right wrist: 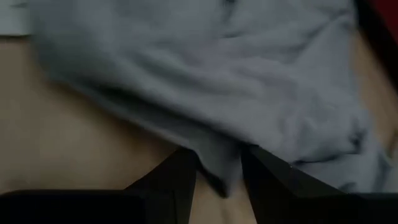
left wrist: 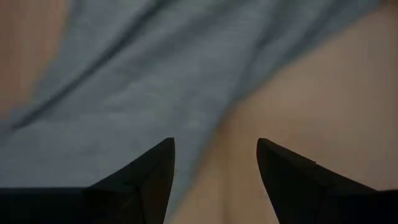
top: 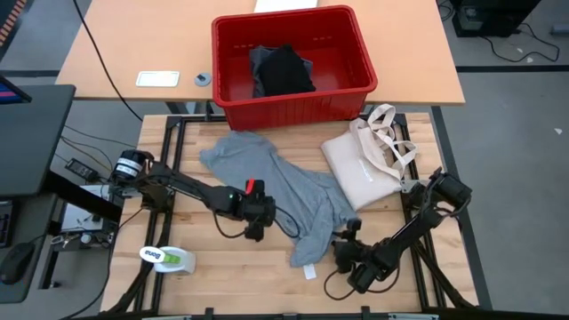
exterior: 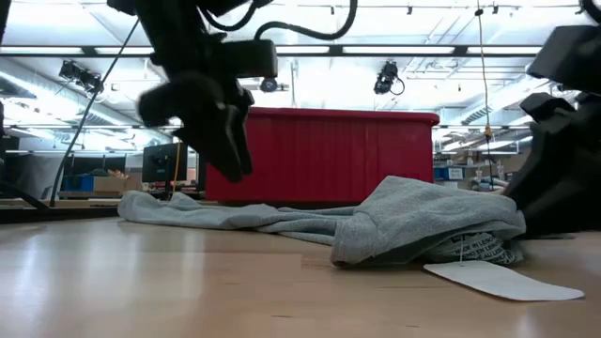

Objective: Fold Laundry from Bin
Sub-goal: Fold the gray shirt

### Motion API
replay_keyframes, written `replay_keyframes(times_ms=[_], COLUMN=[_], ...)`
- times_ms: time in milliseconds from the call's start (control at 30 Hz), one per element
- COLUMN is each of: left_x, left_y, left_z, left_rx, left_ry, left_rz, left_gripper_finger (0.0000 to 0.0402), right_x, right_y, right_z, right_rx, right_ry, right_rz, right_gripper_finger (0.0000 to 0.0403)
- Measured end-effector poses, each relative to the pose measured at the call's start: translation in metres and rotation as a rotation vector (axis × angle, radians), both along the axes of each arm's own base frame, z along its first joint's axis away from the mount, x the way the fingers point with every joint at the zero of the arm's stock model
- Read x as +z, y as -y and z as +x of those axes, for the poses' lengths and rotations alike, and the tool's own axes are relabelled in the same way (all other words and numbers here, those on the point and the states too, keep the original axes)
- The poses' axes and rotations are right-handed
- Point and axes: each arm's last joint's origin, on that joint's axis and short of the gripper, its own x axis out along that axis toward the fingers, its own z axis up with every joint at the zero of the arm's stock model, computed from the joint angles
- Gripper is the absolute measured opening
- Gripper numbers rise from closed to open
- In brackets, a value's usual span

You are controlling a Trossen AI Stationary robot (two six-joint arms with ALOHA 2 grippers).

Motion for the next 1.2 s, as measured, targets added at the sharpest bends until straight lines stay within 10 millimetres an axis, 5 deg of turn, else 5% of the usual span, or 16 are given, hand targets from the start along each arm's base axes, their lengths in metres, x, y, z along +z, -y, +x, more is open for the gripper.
replay_keyframes(times_ms=[167, 367, 567, 833, 1200], left_x=[-0.009, -0.036, -0.055, -0.053, -0.054], left_y=[-0.029, -0.084, -0.128, -0.124, -0.118], left_z=[0.006, 0.011, 0.01, 0.012, 0.011], left_rx=[0.057, 0.189, 0.232, 0.081, 0.087], left_ry=[-0.044, -0.178, -0.279, -0.296, -0.298], left_rz=[0.056, 0.078, 0.089, 0.08, 0.06], left_gripper_finger=[0.0235, 0.0235, 0.0235, 0.0235, 0.0235], right_x=[-0.001, -0.003, 0.007, 0.061, 0.065], right_y=[0.001, -0.002, -0.015, -0.027, -0.052], right_z=[-0.002, -0.005, -0.017, -0.052, -0.061], right_rx=[-0.021, -0.02, 0.027, 0.09, -0.103], right_ry=[-0.023, -0.085, -0.208, -0.523, -0.435], right_rz=[0.024, 0.108, 0.131, 0.074, 0.475], right_gripper_finger=[0.0114, 0.0013, 0.0013, 0.0015, 0.0083])
